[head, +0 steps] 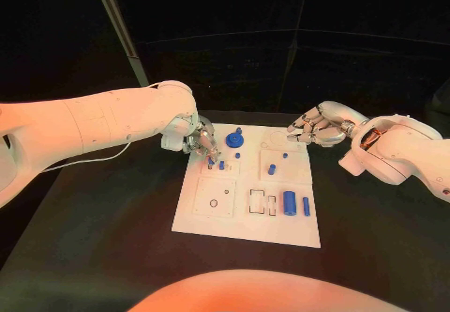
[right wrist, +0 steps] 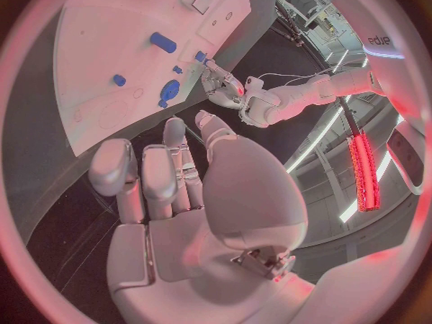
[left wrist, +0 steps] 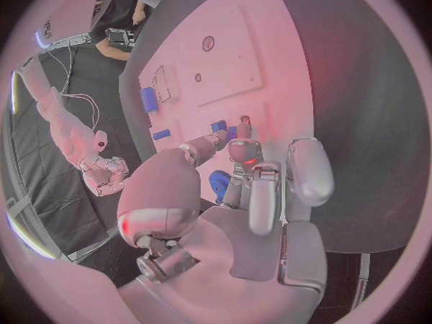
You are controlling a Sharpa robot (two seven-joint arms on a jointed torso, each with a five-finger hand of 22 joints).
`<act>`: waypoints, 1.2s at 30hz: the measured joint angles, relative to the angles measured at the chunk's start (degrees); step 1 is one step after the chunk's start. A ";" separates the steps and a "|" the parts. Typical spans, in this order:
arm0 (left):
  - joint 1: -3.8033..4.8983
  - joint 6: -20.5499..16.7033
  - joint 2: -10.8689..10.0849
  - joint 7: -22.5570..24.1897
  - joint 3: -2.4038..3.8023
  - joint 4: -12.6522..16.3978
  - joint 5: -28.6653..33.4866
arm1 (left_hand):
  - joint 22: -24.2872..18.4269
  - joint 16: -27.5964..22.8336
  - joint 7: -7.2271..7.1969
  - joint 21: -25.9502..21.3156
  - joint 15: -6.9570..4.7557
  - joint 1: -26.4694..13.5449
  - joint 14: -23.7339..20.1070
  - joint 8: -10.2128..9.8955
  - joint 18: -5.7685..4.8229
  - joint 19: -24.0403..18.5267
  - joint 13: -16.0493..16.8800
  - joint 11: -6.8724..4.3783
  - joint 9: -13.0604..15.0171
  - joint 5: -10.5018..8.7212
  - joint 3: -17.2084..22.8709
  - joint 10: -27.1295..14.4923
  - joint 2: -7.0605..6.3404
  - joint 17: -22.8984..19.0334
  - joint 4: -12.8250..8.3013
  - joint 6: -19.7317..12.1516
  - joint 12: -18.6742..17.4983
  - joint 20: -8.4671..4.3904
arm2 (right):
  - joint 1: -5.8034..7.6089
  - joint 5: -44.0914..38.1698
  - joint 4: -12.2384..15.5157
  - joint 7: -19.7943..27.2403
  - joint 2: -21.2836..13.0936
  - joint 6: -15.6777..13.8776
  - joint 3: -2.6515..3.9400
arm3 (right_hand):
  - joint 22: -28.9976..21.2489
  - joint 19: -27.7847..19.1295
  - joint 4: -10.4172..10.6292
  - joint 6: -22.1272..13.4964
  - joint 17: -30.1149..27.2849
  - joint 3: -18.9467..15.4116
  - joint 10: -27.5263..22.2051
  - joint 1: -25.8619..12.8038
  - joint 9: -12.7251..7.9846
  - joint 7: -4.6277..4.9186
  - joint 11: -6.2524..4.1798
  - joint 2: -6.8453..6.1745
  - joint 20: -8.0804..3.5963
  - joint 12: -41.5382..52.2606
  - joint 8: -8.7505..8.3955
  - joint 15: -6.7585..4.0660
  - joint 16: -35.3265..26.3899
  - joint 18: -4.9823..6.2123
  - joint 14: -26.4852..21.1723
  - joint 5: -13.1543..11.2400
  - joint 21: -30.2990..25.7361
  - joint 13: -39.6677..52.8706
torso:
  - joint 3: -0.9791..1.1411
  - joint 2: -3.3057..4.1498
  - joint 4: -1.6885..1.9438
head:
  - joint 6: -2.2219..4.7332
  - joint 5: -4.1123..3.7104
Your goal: Assemble the parts on the task board
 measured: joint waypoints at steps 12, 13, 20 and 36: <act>0.00 1.33 0.50 -0.04 -0.47 -0.30 -2.86 | 0.29 0.00 -0.17 0.30 0.00 -0.47 0.00 0.00 -0.57 0.00 0.38 -0.10 0.38 0.93 0.26 0.51 -0.47 0.00 -0.72 0.21 0.00 0.00 | 0.00 0.00 -0.04 0.05 0.09 -0.01 0.00 | 0.00 0.00 0.00 0.00 0.00 0.00 0.00 0.00 0.00 0.00 0.00 0.00 0.00 0.00 0.00 0.00 0.00 -0.01 0.00 0.00 0.00 0.00 | -0.01 0.00 0.00 | -0.24 0.02; 0.00 1.40 0.52 -0.04 -0.57 -0.30 -2.98 | 0.29 0.00 -0.17 0.30 0.00 -0.47 0.00 0.00 -0.57 0.00 0.38 -0.10 0.38 0.93 0.26 0.51 -0.47 0.00 -0.73 0.21 0.00 0.00 | 0.00 0.00 -0.05 0.05 0.10 -0.01 0.00 | 0.00 0.00 0.00 0.00 0.00 0.00 0.00 0.00 0.00 0.00 0.00 0.00 0.00 0.00 0.00 0.00 0.00 0.00 0.00 0.00 0.00 0.00 | -0.01 0.00 0.00 | -0.25 0.02; 0.00 1.69 0.75 -0.07 -0.91 -0.35 -3.59 | 0.28 0.00 -0.16 0.30 0.00 -0.46 0.00 -0.02 -0.56 0.00 0.38 -0.18 0.38 0.93 0.25 0.60 -0.46 0.00 -0.73 0.21 0.00 0.00 | 0.00 0.01 -0.08 0.09 0.19 0.00 0.00 | 0.01 0.00 0.00 0.00 0.00 0.00 0.00 0.00 0.00 0.00 0.00 0.00 0.00 0.00 0.12 0.00 0.00 0.00 0.00 0.00 0.00 0.00 | -0.01 0.00 0.00 | -0.32 0.02; -0.04 1.61 1.09 -0.08 -1.34 -0.44 -3.89 | 0.27 0.00 -0.14 0.30 0.00 -0.44 0.00 -0.21 -0.54 0.00 0.37 -0.27 0.41 1.13 0.17 0.73 -0.45 0.00 -0.82 0.19 0.00 0.01 | 0.00 0.01 -0.14 0.17 0.29 0.00 0.00 | 0.01 0.00 0.00 0.00 0.00 0.00 -0.22 0.00 0.00 0.00 -0.22 0.00 0.00 0.00 0.21 0.00 0.00 0.00 0.00 0.00 0.00 0.01 | 0.01 0.00 0.04 | -0.46 0.16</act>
